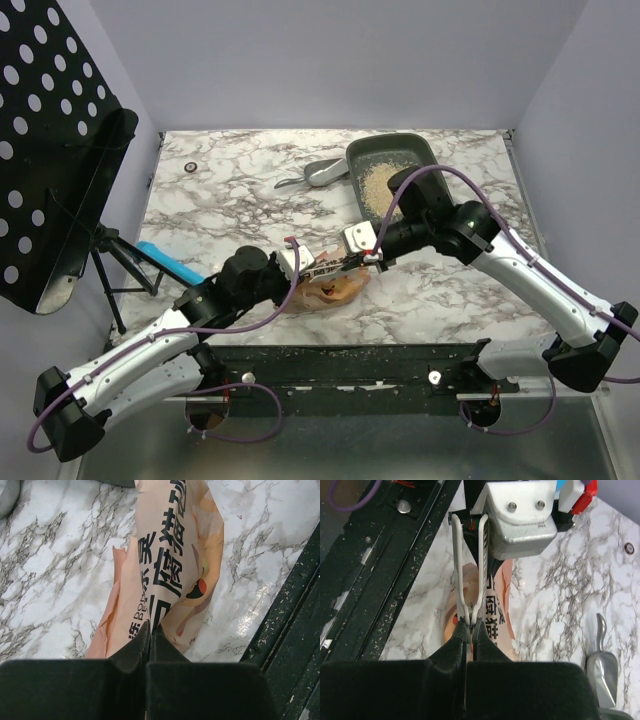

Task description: Fill the litter box with clean litter

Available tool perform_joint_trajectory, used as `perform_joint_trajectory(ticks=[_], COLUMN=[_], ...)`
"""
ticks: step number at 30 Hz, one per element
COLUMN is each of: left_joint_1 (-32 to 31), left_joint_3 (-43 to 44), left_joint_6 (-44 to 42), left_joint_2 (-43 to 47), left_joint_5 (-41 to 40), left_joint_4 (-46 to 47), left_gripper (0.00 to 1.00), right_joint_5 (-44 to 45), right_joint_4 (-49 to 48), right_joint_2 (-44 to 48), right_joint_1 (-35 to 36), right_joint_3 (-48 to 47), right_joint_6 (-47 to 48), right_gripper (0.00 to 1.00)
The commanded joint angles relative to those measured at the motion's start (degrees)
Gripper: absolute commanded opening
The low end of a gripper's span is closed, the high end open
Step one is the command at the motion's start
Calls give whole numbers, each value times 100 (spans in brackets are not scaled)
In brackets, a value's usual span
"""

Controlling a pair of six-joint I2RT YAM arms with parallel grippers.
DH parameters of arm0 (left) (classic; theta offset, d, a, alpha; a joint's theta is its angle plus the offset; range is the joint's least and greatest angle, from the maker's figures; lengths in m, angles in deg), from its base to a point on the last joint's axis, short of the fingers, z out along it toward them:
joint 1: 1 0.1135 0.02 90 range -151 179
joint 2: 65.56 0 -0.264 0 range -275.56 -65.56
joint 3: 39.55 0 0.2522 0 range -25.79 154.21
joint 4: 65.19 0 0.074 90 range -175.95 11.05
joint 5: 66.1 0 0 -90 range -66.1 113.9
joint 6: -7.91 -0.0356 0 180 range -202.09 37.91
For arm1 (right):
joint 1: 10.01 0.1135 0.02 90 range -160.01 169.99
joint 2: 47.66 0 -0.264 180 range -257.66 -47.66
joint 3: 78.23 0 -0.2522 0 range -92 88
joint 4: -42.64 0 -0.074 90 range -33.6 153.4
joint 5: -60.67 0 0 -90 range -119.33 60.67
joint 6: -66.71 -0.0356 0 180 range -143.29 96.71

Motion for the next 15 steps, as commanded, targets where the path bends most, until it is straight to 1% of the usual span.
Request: perform_joint_trajectory(ticks=[1, 8, 10, 15], left_joint_1=[-86, -112, -112, -112], left_joint_3=[83, 100, 100, 127], left_joint_6=[-88, -62, -62, -44], left_joint_2=[13, 13, 4, -75], left_joint_5=[2, -121, -165, -208], left_joint_4=[441, 397, 397, 379], left_gripper=[0, 0, 0, 0], right_joint_5=[-579, -719, -834, -808], right_joint_4=[-646, -743, -778, -813], right_joint_2=[-139, -455, -464, -324], right_joint_1=[-5, -163, -268, -462], right_joint_3=[96, 114, 184, 447], right_joint_6=[128, 294, 365, 426], right_gripper=[0, 0, 0, 0])
